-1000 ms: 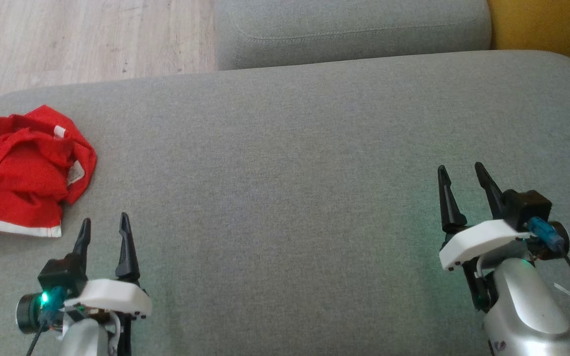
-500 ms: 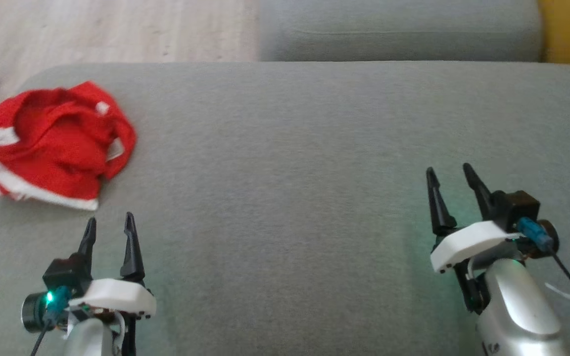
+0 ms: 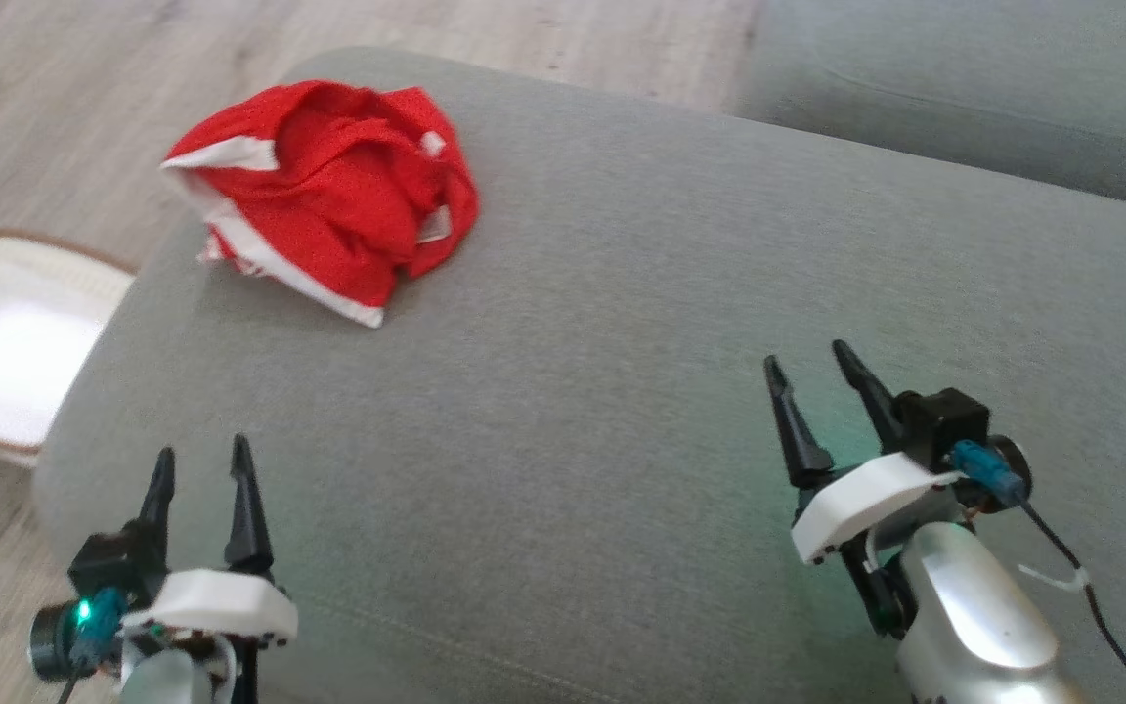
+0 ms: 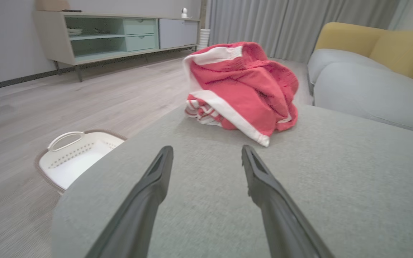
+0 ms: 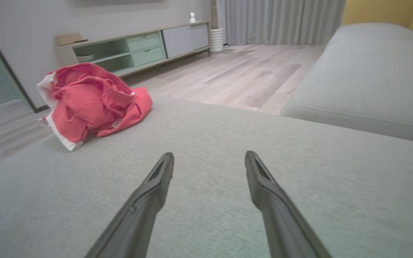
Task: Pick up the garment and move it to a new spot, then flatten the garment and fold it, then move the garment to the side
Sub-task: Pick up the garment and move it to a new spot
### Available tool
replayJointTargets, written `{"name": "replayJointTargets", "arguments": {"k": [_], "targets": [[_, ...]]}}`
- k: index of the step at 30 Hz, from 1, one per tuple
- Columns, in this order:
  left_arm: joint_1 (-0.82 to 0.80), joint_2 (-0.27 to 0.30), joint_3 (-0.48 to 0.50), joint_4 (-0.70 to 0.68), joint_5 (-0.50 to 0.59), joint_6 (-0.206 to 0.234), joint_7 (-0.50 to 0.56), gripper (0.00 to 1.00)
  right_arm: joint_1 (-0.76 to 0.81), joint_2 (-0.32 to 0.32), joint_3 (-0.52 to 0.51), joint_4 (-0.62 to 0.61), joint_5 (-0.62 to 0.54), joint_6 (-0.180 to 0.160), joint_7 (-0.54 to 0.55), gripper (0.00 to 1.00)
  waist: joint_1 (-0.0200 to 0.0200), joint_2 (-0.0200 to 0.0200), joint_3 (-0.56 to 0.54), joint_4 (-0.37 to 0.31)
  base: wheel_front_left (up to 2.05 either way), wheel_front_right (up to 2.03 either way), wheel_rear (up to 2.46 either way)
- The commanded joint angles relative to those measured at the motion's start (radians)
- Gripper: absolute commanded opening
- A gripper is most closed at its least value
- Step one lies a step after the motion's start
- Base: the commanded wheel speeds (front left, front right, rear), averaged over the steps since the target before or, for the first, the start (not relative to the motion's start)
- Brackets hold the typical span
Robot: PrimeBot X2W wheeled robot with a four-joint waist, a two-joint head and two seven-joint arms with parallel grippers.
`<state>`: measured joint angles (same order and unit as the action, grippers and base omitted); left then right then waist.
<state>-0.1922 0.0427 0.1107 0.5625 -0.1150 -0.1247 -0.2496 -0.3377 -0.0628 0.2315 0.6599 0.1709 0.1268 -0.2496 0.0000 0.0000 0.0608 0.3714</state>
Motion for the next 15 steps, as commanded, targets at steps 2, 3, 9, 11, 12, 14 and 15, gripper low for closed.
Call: {"name": "replayJointTargets", "arguments": {"k": [2, 3, 9, 11, 12, 14, 15], "targets": [[-0.002, 0.009, 0.051, -0.039, -0.008, -0.002, -0.012, 1.0, -0.043, 0.012, 0.053, -0.024, 0.02, 0.004, -0.012, 1.0, 0.0, 0.0, 0.009, 0.066, 0.0, 0.0, 0.0], [0.001, 0.009, 0.056, -0.042, -0.007, -0.002, -0.012, 1.0, -0.045, 0.012, 0.061, -0.022, 0.024, 0.004, -0.012, 1.0, 0.0, 0.0, 0.011, 0.074, 0.0, 0.0, 0.0], [0.004, 0.012, 0.065, -0.055, 0.001, -0.003, -0.012, 1.0, -0.051, 0.012, 0.084, -0.016, 0.035, 0.004, -0.012, 1.0, 0.0, 0.0, 0.017, 0.092, 0.0, 0.0, 0.0], [-0.006, 0.014, 0.06, -0.064, 0.003, -0.004, -0.012, 1.0, -0.054, 0.012, 0.09, -0.015, 0.035, 0.004, -0.012, 1.0, 0.0, 0.0, 0.024, 0.092, 0.0, 0.0, 0.0], [-0.015, 0.016, 0.052, -0.071, 0.004, -0.004, -0.012, 1.0, -0.056, 0.012, 0.092, -0.014, 0.035, 0.004, -0.012, 1.0, 0.0, 0.0, 0.029, 0.09, 0.0, 0.0, 0.0], [-0.044, 0.028, 0.03, -0.08, 0.006, -0.005, -0.012, 1.0, -0.063, 0.012, 0.096, -0.014, 0.032, 0.004, -0.012, 1.0, 0.0, 0.0, 0.044, 0.084, 0.0, 0.0, 0.0], [-0.066, 0.039, 0.017, -0.085, 0.002, -0.005, -0.012, 1.0, -0.068, 0.012, 0.099, -0.013, 0.03, 0.004, -0.012, 1.0, 0.0, 0.0, 0.053, 0.079, 0.0, 0.0, 0.0]]}}
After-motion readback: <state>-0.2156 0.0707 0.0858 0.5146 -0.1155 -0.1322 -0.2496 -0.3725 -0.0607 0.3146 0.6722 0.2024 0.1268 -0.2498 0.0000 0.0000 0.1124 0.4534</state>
